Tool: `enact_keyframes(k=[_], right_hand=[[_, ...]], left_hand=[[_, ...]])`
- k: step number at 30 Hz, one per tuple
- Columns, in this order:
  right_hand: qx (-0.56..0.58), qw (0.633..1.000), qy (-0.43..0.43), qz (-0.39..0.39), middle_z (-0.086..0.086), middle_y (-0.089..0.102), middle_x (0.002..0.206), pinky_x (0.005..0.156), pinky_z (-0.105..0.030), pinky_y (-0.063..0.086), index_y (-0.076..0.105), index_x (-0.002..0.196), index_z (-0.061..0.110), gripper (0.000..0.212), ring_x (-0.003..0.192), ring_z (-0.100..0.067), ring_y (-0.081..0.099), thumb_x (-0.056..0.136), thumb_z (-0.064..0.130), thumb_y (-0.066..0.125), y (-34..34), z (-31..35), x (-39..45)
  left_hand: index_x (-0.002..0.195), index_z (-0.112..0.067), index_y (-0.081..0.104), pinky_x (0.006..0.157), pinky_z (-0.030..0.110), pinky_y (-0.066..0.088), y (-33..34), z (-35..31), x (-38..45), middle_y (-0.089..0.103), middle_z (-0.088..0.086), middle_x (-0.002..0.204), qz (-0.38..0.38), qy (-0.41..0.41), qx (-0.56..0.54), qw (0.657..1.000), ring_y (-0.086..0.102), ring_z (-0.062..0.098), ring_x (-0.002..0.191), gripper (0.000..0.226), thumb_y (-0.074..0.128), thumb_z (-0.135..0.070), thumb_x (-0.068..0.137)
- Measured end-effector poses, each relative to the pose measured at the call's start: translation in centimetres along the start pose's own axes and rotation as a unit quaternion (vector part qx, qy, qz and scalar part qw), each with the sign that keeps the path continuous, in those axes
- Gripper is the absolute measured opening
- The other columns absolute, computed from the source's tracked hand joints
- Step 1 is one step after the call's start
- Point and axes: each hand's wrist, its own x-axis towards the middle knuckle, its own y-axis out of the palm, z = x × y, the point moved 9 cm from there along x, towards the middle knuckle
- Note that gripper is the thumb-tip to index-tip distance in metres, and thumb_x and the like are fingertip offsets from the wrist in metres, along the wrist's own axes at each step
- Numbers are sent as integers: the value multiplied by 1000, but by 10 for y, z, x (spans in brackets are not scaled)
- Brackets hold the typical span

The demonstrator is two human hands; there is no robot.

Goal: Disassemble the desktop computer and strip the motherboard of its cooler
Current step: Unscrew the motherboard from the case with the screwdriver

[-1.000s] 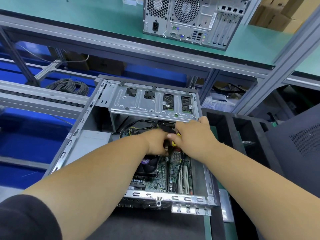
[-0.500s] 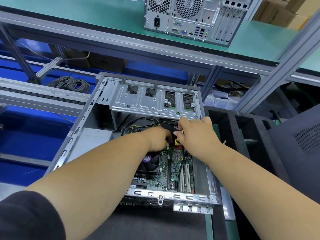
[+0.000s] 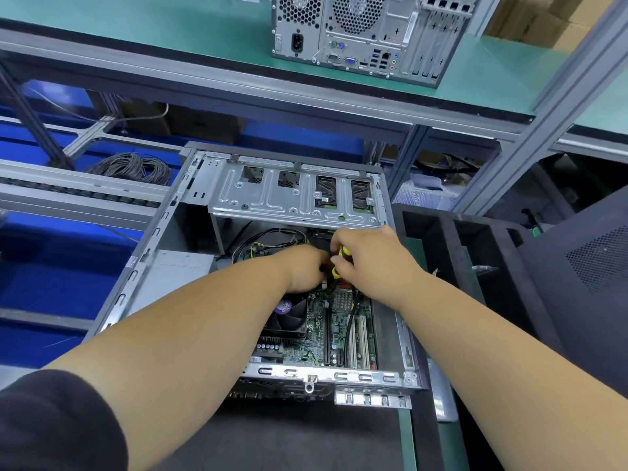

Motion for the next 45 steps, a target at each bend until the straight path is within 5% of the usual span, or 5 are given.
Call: enact_keyframes(k=[3,9,16,21,45], right_hand=[[18,1000,5,11,6,61,102,97,-41,31,50,109,25,25,96,-22,55,85,30,53,0,-1,-1],[-37,999,6,-5,7,51,70,89,-40,32,49,94,21,33,77,-24,53,97,53,41,1,-1,-1],[0,1000,-3,-6,7,57,95,92,-38,28,51,104,24,23,97,-22,51,82,31,53,-2,-1,-4],[-43,999,10,-15,7,55,76,90,-39,29,49,94,22,29,79,-21,50,96,51,43,0,-1,-3],[-27,999,-5,-24,6,57,77,87,-39,31,48,96,24,21,78,-24,53,90,45,49,-2,0,-3]], left_hand=[[111,-10,63,79,29,44,0,-2,-1,64,14,114,-1,4,4,1000,59,31,101,24,51,-14,91],[105,-8,63,83,36,50,4,1,-3,65,16,107,14,-15,11,1000,60,32,94,19,49,-15,93],[112,-13,63,85,36,49,3,-6,-3,64,13,113,15,15,26,999,58,32,100,25,50,-12,90],[101,-12,63,78,33,48,4,0,-2,66,13,104,12,-5,7,1000,58,29,87,16,50,-16,93],[101,-13,61,80,36,49,4,-1,-3,66,14,105,23,-13,15,1000,59,31,91,17,48,-12,91]])
